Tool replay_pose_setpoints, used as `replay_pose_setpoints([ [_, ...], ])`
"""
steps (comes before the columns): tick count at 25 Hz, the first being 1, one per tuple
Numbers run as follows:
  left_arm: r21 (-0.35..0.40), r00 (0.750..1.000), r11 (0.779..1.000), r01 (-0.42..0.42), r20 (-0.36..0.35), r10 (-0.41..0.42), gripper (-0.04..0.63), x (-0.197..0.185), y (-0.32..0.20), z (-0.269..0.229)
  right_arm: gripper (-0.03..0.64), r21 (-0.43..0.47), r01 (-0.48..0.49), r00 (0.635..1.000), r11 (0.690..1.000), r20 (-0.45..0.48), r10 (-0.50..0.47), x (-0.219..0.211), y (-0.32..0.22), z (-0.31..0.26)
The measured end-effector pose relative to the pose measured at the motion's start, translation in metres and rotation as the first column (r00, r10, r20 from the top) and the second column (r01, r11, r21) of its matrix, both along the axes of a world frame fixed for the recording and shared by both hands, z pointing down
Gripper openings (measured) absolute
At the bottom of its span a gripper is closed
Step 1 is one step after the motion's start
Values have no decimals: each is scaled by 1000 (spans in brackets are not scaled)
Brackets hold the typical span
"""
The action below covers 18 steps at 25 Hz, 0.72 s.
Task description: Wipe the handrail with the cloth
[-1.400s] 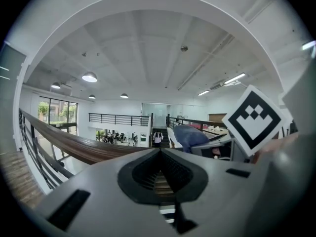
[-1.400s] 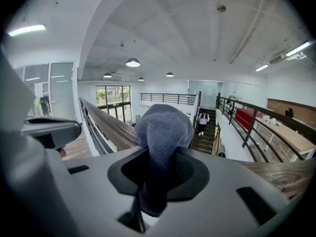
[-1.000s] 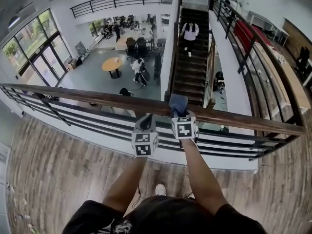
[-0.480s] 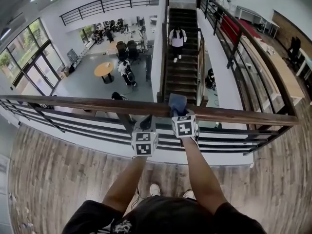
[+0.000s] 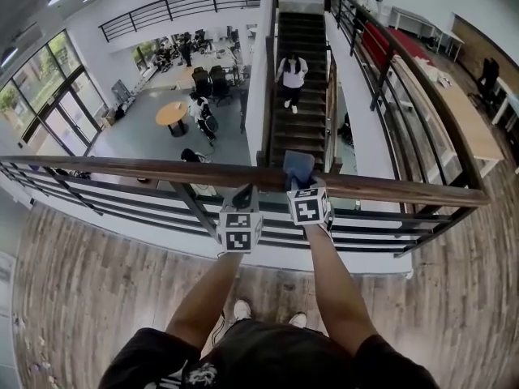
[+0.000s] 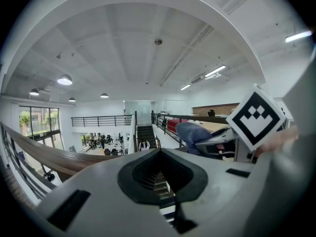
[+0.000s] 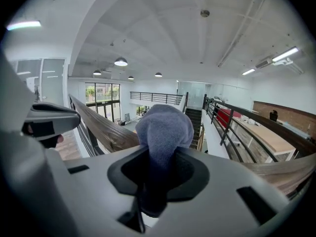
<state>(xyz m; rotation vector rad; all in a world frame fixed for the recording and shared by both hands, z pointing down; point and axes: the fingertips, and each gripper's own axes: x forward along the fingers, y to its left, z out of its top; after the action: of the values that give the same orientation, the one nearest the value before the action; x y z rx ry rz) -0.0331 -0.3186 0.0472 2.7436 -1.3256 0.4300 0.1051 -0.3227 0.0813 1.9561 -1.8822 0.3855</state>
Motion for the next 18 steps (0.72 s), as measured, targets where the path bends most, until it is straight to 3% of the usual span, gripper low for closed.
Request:
replay_pose_setpoints([
  [8,-31,998,999,29,-54,-30,3,44,18,-13,87,6,6,998,1000,67,-6,63,33,5],
  [18,-42,991,992,-117,-67,114,2,114,30,-6,87,12,-46,995,999,87,45,109,56,6],
])
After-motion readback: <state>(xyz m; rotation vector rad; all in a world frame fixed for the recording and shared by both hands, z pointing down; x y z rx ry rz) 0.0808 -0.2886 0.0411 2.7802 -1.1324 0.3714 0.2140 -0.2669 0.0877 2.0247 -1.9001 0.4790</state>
